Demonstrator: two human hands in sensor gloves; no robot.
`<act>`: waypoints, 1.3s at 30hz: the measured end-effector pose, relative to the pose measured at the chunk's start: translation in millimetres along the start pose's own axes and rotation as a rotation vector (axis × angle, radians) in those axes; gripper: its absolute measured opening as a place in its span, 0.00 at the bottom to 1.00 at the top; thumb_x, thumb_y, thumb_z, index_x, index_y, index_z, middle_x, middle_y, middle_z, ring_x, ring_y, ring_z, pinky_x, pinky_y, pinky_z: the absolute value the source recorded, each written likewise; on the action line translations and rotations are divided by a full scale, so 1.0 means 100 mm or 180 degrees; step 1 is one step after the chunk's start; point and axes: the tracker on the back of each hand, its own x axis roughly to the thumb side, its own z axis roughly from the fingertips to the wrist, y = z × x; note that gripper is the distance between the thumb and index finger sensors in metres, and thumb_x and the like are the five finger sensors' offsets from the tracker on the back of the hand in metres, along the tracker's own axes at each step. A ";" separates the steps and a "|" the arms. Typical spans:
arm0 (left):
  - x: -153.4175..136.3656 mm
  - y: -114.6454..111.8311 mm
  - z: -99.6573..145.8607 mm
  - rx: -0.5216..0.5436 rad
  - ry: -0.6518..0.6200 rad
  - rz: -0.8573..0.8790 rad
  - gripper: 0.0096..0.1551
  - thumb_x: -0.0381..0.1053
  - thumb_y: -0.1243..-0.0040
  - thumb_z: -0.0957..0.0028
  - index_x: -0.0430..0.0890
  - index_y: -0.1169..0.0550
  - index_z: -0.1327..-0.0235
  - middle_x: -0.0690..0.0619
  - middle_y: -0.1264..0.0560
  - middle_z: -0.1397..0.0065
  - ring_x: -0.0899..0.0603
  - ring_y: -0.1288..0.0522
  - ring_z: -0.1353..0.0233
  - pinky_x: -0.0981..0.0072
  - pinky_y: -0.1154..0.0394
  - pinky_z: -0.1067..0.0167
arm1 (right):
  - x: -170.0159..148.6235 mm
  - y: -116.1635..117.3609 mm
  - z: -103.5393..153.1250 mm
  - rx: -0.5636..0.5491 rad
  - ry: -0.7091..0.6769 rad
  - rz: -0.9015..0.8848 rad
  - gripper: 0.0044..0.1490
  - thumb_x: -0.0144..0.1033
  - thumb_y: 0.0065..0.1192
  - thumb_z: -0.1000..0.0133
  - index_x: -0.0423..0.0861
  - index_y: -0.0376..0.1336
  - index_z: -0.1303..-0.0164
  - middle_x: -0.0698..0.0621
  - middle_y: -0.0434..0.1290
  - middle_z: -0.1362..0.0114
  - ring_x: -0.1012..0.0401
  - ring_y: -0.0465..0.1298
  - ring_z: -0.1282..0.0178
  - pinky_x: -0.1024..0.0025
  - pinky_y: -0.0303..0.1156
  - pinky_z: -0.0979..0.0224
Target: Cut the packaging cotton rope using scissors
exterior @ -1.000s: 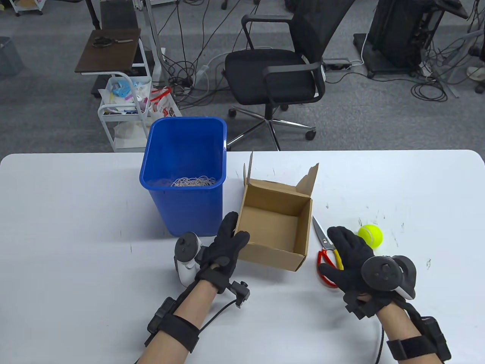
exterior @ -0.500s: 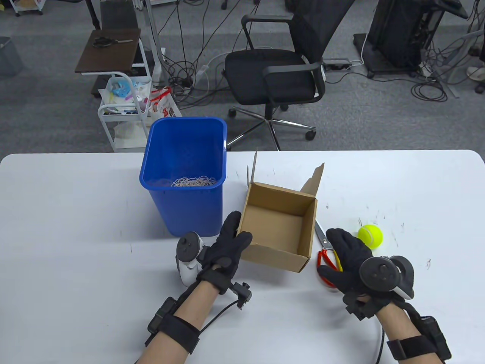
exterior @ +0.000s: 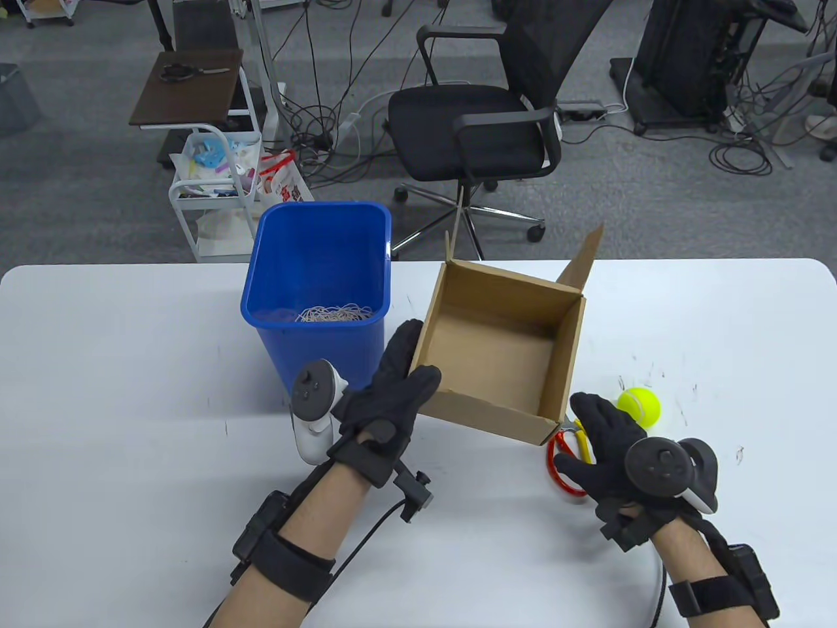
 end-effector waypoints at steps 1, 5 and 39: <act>0.09 0.08 0.01 0.0028 -0.0044 -0.0035 0.60 0.79 0.45 0.42 0.50 0.60 0.19 0.36 0.64 0.16 0.19 0.53 0.21 0.33 0.39 0.24 | 0.00 0.00 0.00 0.0005 0.0002 0.0001 0.58 0.58 0.66 0.51 0.37 0.49 0.20 0.31 0.58 0.20 0.31 0.65 0.29 0.24 0.60 0.31; 0.33 0.39 0.08 0.0252 -0.0177 -0.0072 0.60 0.80 0.47 0.41 0.50 0.61 0.19 0.37 0.64 0.16 0.19 0.53 0.20 0.34 0.40 0.23 | 0.00 0.02 0.00 0.0048 0.0002 0.0029 0.58 0.58 0.66 0.51 0.37 0.50 0.20 0.31 0.59 0.20 0.31 0.65 0.29 0.25 0.60 0.31; 0.49 1.68 -0.14 0.1683 0.0766 -0.2172 0.57 0.78 0.44 0.46 0.49 0.52 0.18 0.36 0.56 0.16 0.20 0.54 0.21 0.25 0.52 0.28 | -0.04 0.17 -0.01 0.0327 0.0107 0.0058 0.57 0.58 0.66 0.51 0.37 0.50 0.20 0.31 0.61 0.21 0.32 0.67 0.30 0.24 0.60 0.32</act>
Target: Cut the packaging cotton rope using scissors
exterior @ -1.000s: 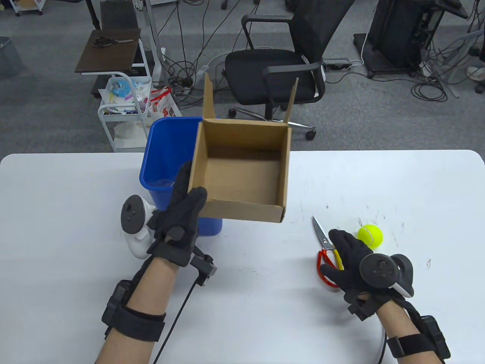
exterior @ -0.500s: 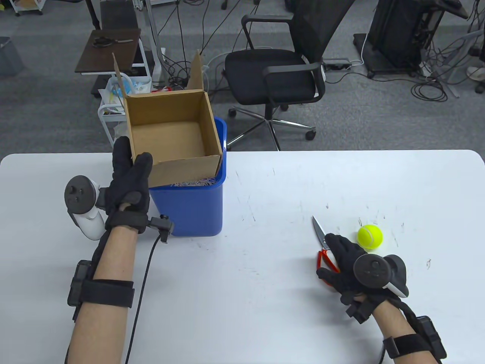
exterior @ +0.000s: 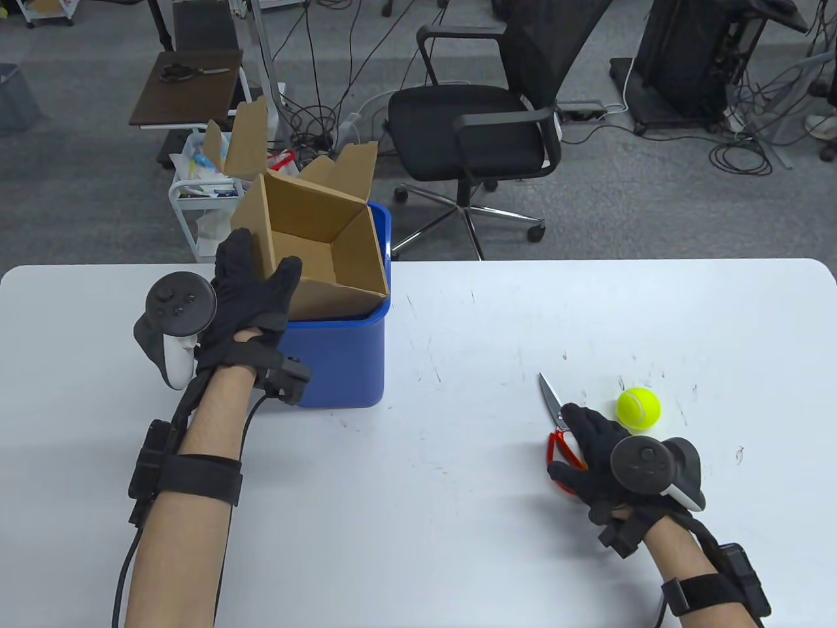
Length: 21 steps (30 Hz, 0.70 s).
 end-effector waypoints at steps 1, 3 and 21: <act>-0.01 0.01 0.00 0.0039 0.0027 -0.0037 0.56 0.77 0.43 0.46 0.48 0.50 0.18 0.36 0.54 0.16 0.22 0.54 0.20 0.25 0.54 0.27 | 0.00 0.00 0.00 0.0004 0.0002 -0.0002 0.57 0.58 0.65 0.50 0.37 0.50 0.20 0.31 0.61 0.21 0.32 0.67 0.30 0.24 0.60 0.32; 0.00 0.02 0.00 0.0070 0.0017 -0.0174 0.52 0.74 0.43 0.45 0.46 0.46 0.19 0.36 0.49 0.16 0.24 0.53 0.19 0.26 0.54 0.28 | 0.00 0.01 0.00 0.0019 0.0003 -0.0005 0.58 0.58 0.66 0.51 0.37 0.50 0.20 0.31 0.61 0.21 0.32 0.67 0.30 0.24 0.60 0.32; 0.56 0.01 0.57 0.0399 -0.1182 -0.0180 0.49 0.72 0.45 0.44 0.46 0.43 0.20 0.37 0.45 0.17 0.27 0.47 0.20 0.34 0.45 0.27 | 0.00 0.03 -0.02 0.0035 0.0027 -0.0005 0.57 0.58 0.65 0.50 0.37 0.49 0.20 0.31 0.60 0.21 0.32 0.67 0.30 0.24 0.60 0.32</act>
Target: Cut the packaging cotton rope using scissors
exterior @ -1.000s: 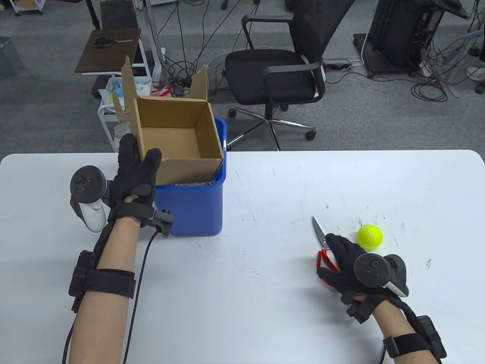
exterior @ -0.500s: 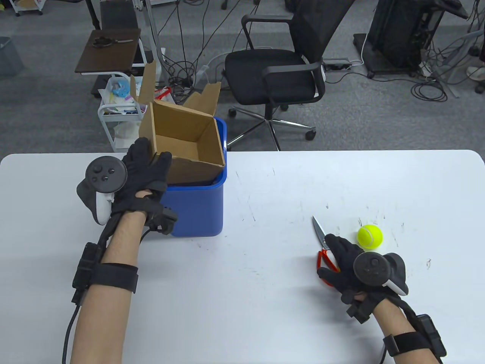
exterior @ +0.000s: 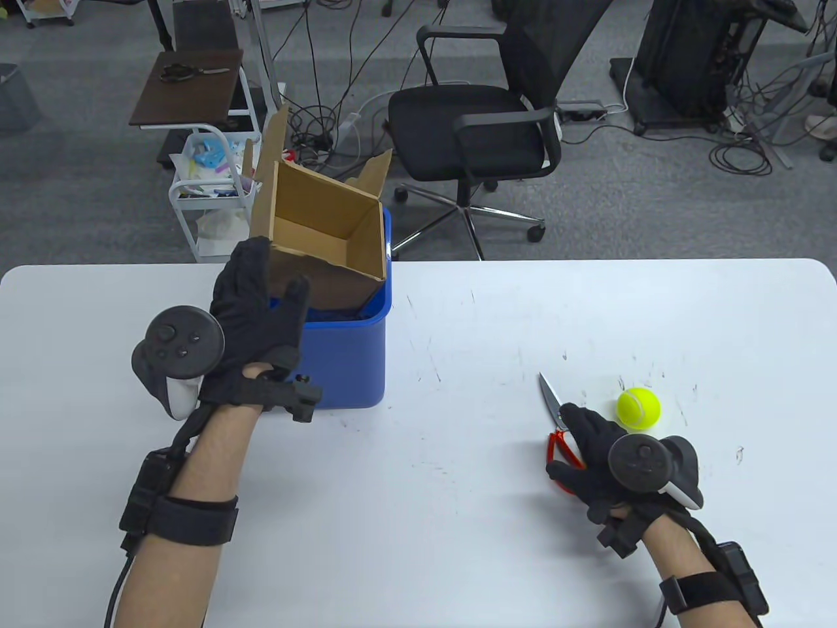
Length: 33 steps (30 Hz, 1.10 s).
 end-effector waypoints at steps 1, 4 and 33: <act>0.11 -0.04 0.04 -0.0046 -0.0212 -0.0042 0.48 0.72 0.45 0.44 0.47 0.43 0.20 0.38 0.44 0.17 0.28 0.46 0.20 0.35 0.43 0.27 | 0.00 0.00 0.00 -0.0010 -0.0003 -0.0001 0.58 0.58 0.65 0.50 0.37 0.49 0.20 0.31 0.60 0.21 0.32 0.67 0.30 0.24 0.60 0.32; 0.28 -0.22 0.14 -0.0395 -0.0555 0.0257 0.47 0.72 0.45 0.44 0.48 0.42 0.20 0.40 0.42 0.17 0.30 0.42 0.20 0.39 0.37 0.28 | -0.01 0.00 0.00 -0.0021 -0.0003 -0.0004 0.58 0.58 0.65 0.51 0.37 0.49 0.20 0.31 0.60 0.21 0.31 0.67 0.30 0.24 0.60 0.32; -0.82 -1.51 1.32 -0.1878 -0.0012 0.0673 0.43 0.69 0.42 0.46 0.49 0.36 0.22 0.40 0.35 0.20 0.29 0.35 0.23 0.31 0.36 0.29 | 0.01 -0.23 0.02 -0.0392 -0.0112 -0.0345 0.59 0.59 0.65 0.51 0.37 0.48 0.20 0.30 0.59 0.20 0.31 0.66 0.30 0.24 0.60 0.32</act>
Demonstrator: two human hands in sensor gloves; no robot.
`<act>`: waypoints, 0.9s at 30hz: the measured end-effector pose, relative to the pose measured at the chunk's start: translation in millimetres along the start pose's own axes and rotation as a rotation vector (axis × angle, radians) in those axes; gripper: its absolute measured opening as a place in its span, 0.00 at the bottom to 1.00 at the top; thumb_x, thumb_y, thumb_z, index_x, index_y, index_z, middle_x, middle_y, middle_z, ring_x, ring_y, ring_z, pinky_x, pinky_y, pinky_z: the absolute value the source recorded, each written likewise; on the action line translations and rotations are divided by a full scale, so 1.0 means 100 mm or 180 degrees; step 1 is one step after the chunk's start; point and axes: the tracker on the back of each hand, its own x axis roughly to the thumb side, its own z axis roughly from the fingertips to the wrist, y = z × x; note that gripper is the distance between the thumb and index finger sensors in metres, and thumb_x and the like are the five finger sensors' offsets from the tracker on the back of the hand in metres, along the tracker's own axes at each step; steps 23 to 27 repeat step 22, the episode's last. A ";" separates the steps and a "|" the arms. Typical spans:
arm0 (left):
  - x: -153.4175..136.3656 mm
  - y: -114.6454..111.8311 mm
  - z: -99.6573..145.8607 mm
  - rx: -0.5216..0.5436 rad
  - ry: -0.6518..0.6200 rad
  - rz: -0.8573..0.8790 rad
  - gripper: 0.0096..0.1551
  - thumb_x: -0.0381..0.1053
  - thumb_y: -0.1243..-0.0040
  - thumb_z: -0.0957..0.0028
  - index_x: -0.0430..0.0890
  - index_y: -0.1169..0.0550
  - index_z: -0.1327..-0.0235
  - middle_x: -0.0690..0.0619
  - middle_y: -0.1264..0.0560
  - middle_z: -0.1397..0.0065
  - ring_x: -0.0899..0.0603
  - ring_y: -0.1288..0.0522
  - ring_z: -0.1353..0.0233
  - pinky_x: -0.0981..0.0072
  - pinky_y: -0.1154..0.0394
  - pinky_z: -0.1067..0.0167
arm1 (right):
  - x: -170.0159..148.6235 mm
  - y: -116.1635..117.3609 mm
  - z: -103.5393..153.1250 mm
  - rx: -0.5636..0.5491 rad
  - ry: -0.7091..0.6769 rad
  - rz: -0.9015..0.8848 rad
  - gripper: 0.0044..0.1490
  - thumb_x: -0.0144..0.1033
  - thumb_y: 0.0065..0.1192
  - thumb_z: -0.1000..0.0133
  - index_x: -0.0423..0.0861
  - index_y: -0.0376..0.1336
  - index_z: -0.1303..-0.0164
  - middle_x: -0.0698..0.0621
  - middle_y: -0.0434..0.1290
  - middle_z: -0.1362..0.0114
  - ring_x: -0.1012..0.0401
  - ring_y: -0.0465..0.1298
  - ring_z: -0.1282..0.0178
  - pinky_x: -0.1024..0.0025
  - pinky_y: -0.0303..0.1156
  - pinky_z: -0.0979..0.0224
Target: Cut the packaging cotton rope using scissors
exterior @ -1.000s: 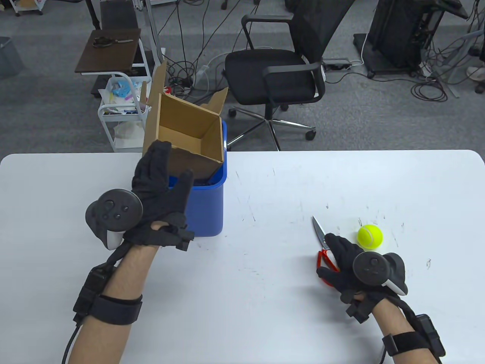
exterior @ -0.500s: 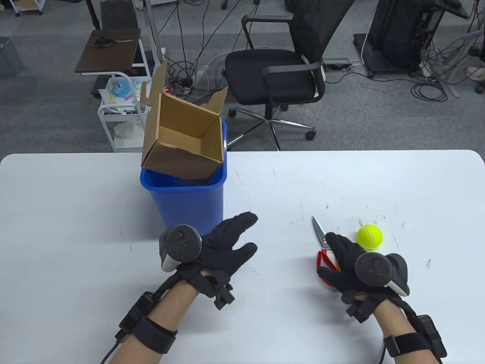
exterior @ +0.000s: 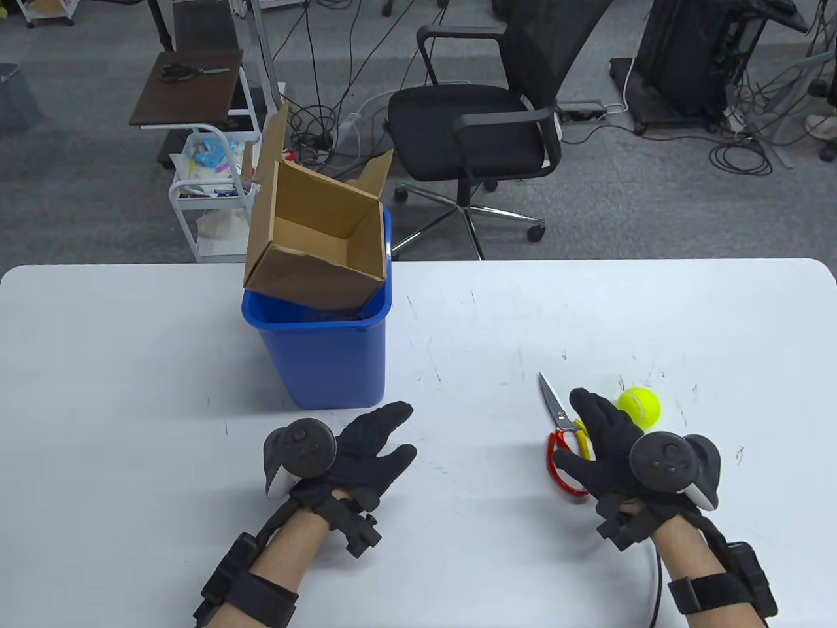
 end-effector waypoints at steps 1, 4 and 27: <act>-0.01 0.01 0.01 0.0006 0.0007 0.0016 0.43 0.69 0.42 0.46 0.49 0.36 0.22 0.40 0.35 0.20 0.29 0.35 0.23 0.31 0.36 0.30 | 0.00 0.00 0.00 0.0000 -0.0001 -0.0004 0.59 0.59 0.65 0.50 0.37 0.48 0.20 0.30 0.59 0.21 0.31 0.66 0.29 0.24 0.60 0.32; -0.01 0.03 0.01 0.0048 0.0003 0.0025 0.43 0.69 0.42 0.46 0.49 0.37 0.22 0.40 0.35 0.20 0.29 0.35 0.23 0.31 0.36 0.29 | 0.01 0.01 0.02 0.0013 -0.0041 0.0010 0.59 0.59 0.65 0.51 0.37 0.48 0.20 0.30 0.59 0.21 0.31 0.66 0.30 0.24 0.60 0.32; -0.08 0.07 -0.01 0.0084 -0.0025 0.0191 0.43 0.68 0.42 0.46 0.49 0.36 0.22 0.40 0.35 0.20 0.30 0.35 0.23 0.31 0.36 0.29 | 0.16 0.17 0.01 0.0118 -0.0268 -0.0055 0.59 0.60 0.65 0.50 0.37 0.48 0.20 0.31 0.59 0.21 0.32 0.67 0.30 0.25 0.61 0.32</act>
